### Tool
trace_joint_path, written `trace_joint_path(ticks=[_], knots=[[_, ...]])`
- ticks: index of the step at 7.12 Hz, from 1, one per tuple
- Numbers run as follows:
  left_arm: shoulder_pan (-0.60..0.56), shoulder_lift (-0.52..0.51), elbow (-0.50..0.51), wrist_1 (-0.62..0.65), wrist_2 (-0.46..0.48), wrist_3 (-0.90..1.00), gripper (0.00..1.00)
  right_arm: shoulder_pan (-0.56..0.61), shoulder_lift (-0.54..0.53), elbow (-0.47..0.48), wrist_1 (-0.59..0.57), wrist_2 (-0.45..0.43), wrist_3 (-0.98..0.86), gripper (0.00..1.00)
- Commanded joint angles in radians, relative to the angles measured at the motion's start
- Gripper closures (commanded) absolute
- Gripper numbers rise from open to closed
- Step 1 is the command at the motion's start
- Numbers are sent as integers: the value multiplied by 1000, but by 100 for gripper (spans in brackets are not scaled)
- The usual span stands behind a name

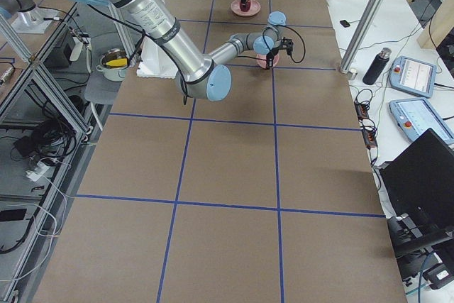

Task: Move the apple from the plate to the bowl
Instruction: 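Set bowl down at center with right gripper while left grasps red apple, then carry the apple toward the bowl with the left gripper while the right gripper withdraws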

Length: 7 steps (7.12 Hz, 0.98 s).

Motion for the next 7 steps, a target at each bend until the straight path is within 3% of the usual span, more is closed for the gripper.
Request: trace_joint_path(ticks=[1,3,4,6,7], knots=[[-1,-4,-16,8,-6,-1,100,78,-8,97,-48,127,7,0],[-1,-42,-47,21,-33,-68,100,140,-148,270,-60,203,-2,0],[0,-121,-85,116,-52,-128,100,184,-260,366,-60,237,-16,0],[12,-407,-143,470,-47,-214,100,264,-403,425,-58,265,-194,0],[105,-555,-110,564,-32,-310,100,289,-452,422,-55,265,-283,0]])
